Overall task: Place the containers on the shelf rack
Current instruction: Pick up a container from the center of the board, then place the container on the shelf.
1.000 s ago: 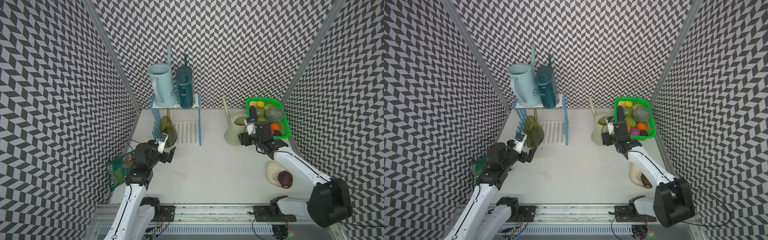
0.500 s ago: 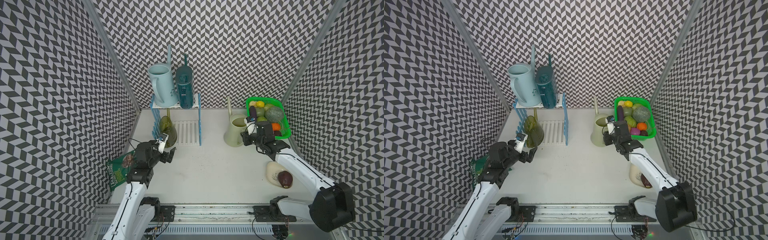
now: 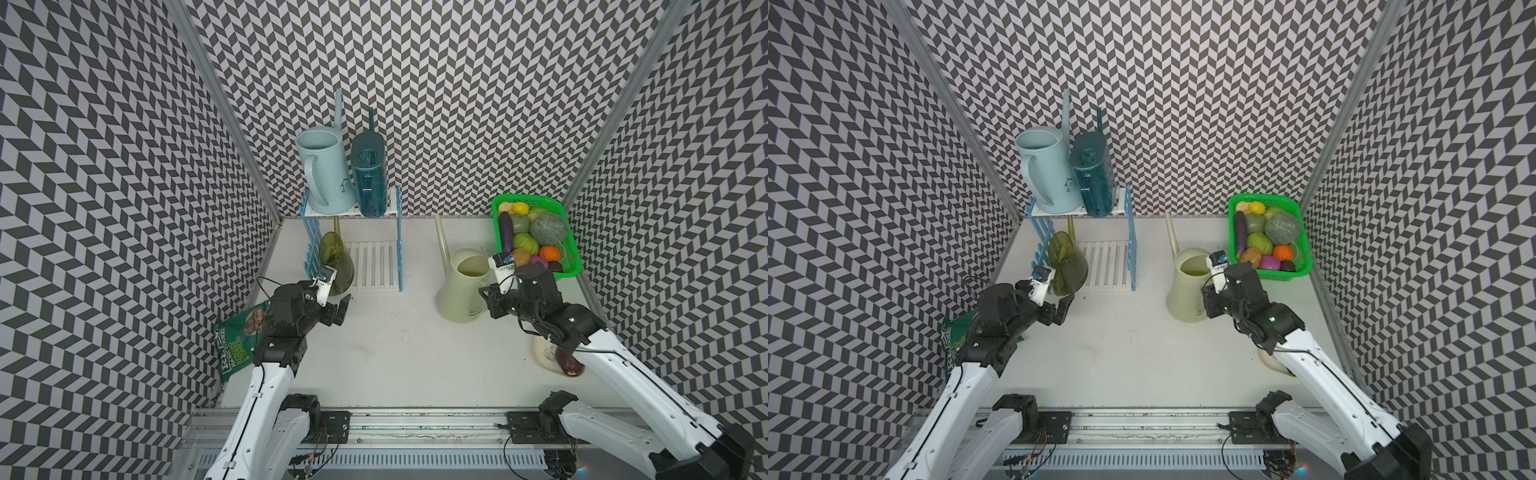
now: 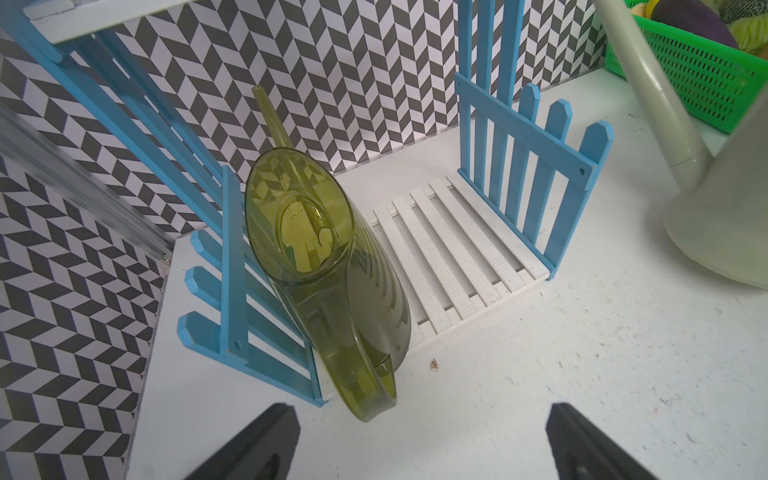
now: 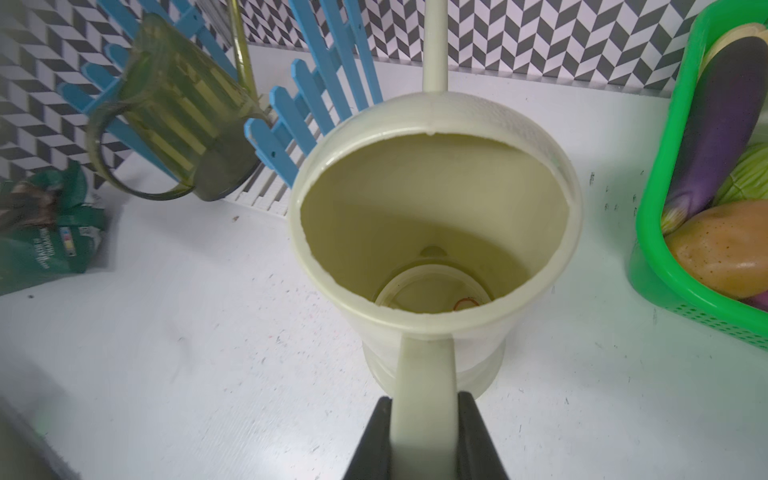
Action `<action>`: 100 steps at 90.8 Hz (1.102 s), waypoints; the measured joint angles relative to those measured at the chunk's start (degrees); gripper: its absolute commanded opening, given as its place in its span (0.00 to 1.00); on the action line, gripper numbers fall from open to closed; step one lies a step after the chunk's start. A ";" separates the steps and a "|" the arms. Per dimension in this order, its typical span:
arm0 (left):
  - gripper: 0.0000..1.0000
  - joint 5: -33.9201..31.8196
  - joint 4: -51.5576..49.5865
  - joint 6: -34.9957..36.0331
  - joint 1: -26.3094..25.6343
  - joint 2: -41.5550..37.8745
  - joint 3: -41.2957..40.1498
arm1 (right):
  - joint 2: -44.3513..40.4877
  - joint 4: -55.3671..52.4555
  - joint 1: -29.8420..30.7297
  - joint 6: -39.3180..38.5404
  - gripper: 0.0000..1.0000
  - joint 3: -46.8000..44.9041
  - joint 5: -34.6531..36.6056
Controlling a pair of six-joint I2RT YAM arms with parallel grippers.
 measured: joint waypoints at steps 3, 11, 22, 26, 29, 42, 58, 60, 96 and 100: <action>1.00 0.00 0.00 -0.02 0.00 0.17 0.00 | -1.44 -0.66 0.70 0.33 0.05 -0.04 -0.02; 1.00 -0.02 -0.04 -0.02 0.00 0.50 0.00 | -4.72 -1.79 2.67 0.87 0.04 -0.07 -0.15; 1.00 -0.20 -0.07 -0.02 0.02 0.61 0.00 | -5.88 -4.55 3.58 1.07 0.03 1.46 -1.64; 1.00 -0.31 -0.07 -0.02 0.02 0.61 0.00 | -5.88 -5.60 3.61 0.94 0.03 2.14 -2.78; 1.00 -0.37 -0.07 -0.02 0.02 0.61 0.00 | -5.92 -6.36 3.63 0.83 0.03 2.64 -3.63; 1.00 -0.44 -0.07 -0.04 0.13 0.61 0.02 | -7.32 -9.64 3.63 0.37 0.02 4.81 -6.40; 1.00 -0.68 -0.09 -0.04 0.39 0.61 0.11 | -9.64 -12.37 3.63 -0.52 0.01 7.13 -12.61; 1.00 -0.76 -0.09 -0.04 0.39 0.61 0.11 | -9.92 -12.66 3.63 -0.70 0.01 7.28 -13.51; 1.00 -1.42 -0.11 -0.37 1.16 0.61 0.15 | -9.40 -16.55 4.52 -3.52 0.00 8.37 -25.18; 1.00 -1.44 -0.11 -0.50 1.18 0.59 0.24 | -8.55 -16.15 5.84 -3.23 0.00 8.59 -25.11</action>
